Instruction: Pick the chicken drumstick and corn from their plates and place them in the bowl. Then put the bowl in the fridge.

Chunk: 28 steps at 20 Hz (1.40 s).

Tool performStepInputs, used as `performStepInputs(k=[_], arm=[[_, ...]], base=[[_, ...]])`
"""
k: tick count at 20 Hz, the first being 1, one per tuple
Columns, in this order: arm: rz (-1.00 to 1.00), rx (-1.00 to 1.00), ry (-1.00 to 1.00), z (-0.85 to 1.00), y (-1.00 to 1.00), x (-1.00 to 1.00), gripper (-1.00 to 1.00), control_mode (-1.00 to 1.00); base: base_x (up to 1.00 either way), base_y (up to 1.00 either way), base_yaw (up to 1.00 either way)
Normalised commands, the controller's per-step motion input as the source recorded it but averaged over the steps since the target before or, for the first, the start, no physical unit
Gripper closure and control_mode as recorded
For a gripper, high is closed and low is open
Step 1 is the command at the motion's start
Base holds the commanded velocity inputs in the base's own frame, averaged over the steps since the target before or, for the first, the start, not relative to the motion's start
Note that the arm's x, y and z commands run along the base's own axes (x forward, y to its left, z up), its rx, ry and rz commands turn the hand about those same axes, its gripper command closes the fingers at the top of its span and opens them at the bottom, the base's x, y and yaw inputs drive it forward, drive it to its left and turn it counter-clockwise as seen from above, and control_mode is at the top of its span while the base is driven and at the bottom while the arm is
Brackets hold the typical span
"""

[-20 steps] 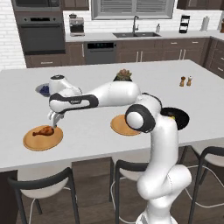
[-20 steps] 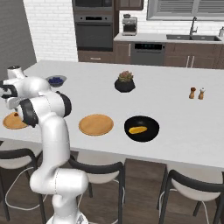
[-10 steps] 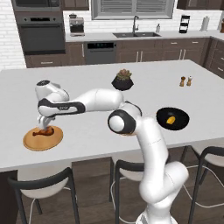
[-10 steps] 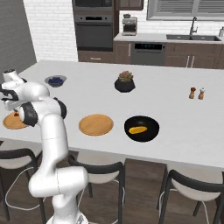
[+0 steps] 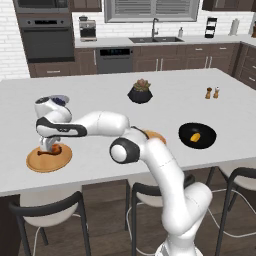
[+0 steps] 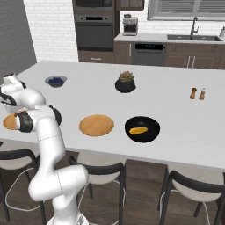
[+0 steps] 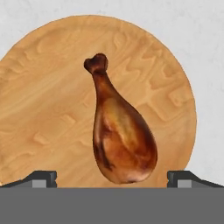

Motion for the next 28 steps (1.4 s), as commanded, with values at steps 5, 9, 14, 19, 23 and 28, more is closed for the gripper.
performStepInputs(k=[5,9,14,19,23,28], arm=[[0.04,0.00,0.00,-0.29,0.00,0.24,-1.00,-1.00],[0.04,0.00,0.00,-0.38,-0.01,0.06,-1.00,-1.00],[0.05,0.00,0.01,-0.38,0.00,0.03,-1.00,-1.00],[0.06,0.00,0.02,-0.30,-0.06,0.00,1.00,-1.00],[0.06,0.03,0.00,-0.04,-0.28,-0.15,1.00,-1.00],[0.03,0.05,0.00,0.00,-0.46,-0.55,1.00,-1.00]], base=[[0.00,0.00,0.00],[0.00,0.00,0.00],[0.00,0.00,0.00],[0.00,0.00,0.00],[0.00,0.00,0.00],[0.00,0.00,0.00]])
